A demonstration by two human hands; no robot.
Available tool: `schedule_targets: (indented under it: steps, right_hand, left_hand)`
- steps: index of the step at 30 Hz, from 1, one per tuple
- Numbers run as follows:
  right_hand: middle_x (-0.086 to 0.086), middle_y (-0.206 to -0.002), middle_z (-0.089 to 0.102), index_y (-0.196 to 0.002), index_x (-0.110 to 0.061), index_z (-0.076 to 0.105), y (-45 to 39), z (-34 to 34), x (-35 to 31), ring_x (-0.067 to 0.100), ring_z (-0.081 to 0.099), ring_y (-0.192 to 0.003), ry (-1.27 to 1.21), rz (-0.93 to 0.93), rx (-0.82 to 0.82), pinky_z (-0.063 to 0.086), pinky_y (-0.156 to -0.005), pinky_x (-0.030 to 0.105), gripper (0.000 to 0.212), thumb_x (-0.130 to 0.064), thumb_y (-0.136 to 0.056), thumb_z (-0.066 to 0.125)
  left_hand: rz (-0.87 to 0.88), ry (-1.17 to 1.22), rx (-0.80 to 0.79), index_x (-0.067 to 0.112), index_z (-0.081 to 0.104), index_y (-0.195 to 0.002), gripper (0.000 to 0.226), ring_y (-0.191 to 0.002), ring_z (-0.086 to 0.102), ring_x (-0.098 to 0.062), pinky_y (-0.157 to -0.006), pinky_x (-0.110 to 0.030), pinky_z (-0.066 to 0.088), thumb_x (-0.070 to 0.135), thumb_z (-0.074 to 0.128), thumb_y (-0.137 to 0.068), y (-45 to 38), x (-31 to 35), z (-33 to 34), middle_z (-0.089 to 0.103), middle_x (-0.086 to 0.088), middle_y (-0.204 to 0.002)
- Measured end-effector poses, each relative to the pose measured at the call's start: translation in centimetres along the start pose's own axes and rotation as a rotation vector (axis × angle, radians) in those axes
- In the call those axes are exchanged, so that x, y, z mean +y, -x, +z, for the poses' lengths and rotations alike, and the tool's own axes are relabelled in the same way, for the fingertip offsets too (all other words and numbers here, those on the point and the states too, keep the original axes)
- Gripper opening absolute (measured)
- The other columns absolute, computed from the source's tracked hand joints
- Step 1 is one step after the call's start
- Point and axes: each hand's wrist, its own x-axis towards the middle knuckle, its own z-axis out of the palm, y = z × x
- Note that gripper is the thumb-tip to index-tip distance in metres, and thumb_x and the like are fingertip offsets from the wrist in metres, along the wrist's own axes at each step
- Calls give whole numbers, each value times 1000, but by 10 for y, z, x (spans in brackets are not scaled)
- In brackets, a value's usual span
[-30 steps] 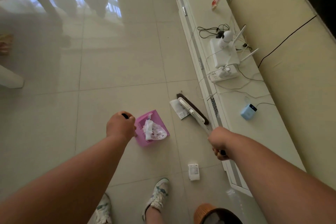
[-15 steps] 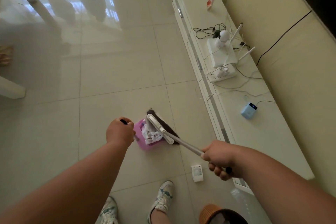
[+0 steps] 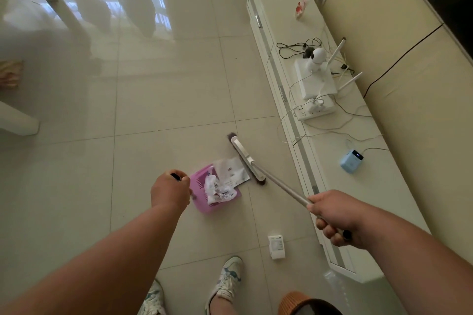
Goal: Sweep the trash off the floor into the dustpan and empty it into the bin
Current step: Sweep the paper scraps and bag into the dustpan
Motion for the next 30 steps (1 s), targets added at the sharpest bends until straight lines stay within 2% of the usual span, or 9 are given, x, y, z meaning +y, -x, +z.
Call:
schedule_targets:
  steps: [3,6,11,15,21,24,28,30]
  right_hand:
    - [11,-73,51,-122,-15,64,-21,16,-12,14,40,-46,84,18,42,35,-44,22,27,-14,-103,45]
    - [14,-79,51,-109,-8,67,-35,40,-22,18,40,-50,187,22,36,35,-46,25,28,-7,-101,39]
    - [10,-80,56,-120,-9,62,-31,63,-29,14,45,-52,254,40,-99,43,-47,25,26,-12,-101,44]
    - [5,-70,54,-128,-13,61,-30,59,-26,9,44,-46,118,113,-205,41,-43,22,30,-21,-100,52]
    - [2,-64,48,-118,-22,63,-20,62,-21,8,39,-45,1,137,-226,36,-42,19,21,-19,-103,49]
    - [4,-67,49,-115,-21,62,-14,78,-21,9,39,-46,-11,126,-209,36,-41,20,19,-18,-102,48]
    - [5,-70,48,-113,-23,61,2,100,-22,9,39,-47,-59,124,-167,35,-44,21,17,-18,-102,48]
    - [4,-70,47,-112,-28,58,16,113,-22,9,38,-47,-92,117,-140,34,-44,20,18,-17,-103,47]
  left_hand:
    - [-2,-6,1,21,73,-89,16,-67,82,-35,-78,-53,70,13,61,-98,-2,2,1,80,-8,-69]
    - [-12,-7,6,22,72,-85,18,-67,82,-36,-78,-55,71,12,62,-97,-6,4,1,80,-12,-71]
    - [-25,7,11,21,72,-85,19,-61,79,-33,-81,-56,70,12,62,-98,-9,8,3,80,-12,-70]
    - [-39,22,0,22,72,-82,21,-56,74,-32,-81,-58,70,12,63,-98,-11,9,3,78,-11,-65]
    - [-4,1,-38,21,72,-82,19,-50,73,-31,-78,-58,70,13,63,-96,-19,9,2,72,-1,-48]
    - [19,-19,-67,21,73,-83,19,-48,72,-29,-77,-57,70,13,64,-98,-22,10,0,72,-2,-49]
    - [43,-42,-97,23,72,-83,17,-56,77,-34,-78,-58,69,16,65,-96,-27,2,-10,77,-6,-59]
    - [43,-34,-117,22,72,-82,17,-58,78,-34,-78,-59,69,16,66,-96,-29,-2,-21,77,-5,-56]
